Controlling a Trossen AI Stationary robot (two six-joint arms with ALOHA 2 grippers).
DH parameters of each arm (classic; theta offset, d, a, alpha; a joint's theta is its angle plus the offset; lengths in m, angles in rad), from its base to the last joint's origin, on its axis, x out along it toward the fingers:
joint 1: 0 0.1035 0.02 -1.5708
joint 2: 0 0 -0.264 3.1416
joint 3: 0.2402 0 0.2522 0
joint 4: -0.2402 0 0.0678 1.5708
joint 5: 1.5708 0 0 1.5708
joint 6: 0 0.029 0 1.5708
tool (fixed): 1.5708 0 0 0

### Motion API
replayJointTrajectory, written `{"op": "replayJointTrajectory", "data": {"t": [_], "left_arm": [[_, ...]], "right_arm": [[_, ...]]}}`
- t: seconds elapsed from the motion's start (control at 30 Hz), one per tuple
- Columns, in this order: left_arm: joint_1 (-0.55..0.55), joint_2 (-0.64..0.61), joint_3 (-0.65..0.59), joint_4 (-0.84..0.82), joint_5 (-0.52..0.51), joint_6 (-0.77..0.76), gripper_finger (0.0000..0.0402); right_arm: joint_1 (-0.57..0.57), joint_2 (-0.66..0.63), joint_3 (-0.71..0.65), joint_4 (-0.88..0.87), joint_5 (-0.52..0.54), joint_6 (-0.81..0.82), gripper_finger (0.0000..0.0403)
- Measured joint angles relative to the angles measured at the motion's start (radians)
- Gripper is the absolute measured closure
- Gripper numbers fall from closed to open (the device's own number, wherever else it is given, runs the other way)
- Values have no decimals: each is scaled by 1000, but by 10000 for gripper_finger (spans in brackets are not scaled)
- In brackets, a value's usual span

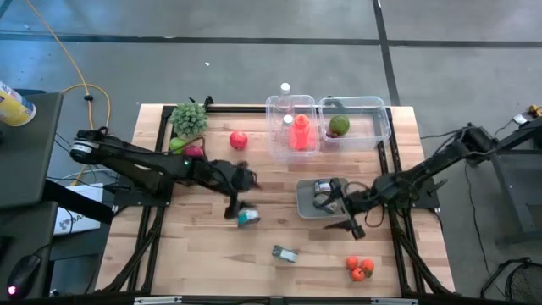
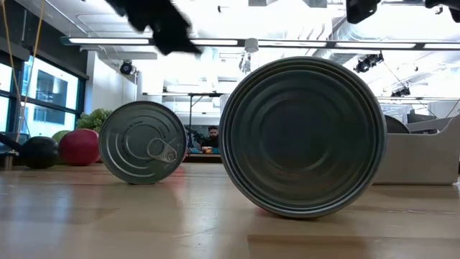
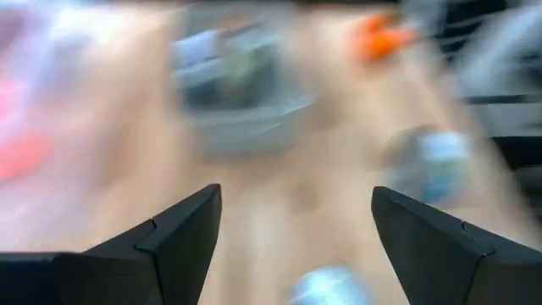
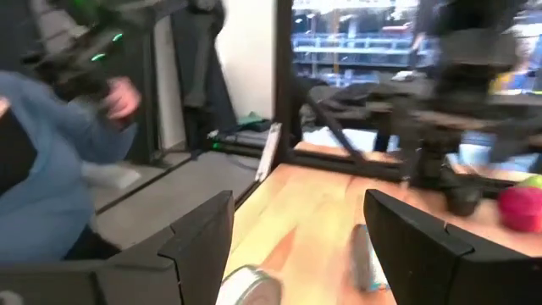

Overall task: Pick & Place Food Item
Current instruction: Put the red apple into the right transparent bin

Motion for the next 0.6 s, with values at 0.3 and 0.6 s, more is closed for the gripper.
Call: {"op": "replayJointTrajectory", "data": {"t": [0.3, 0.6], "left_arm": [[196, -34, -1, -282, -61, -199, 106], [518, -33, -44, -248, 25, -405, 106]], "right_arm": [[67, 175, 0, 144, 30, -17, 152], [66, 193, 0, 149, 81, 38, 152]]}}
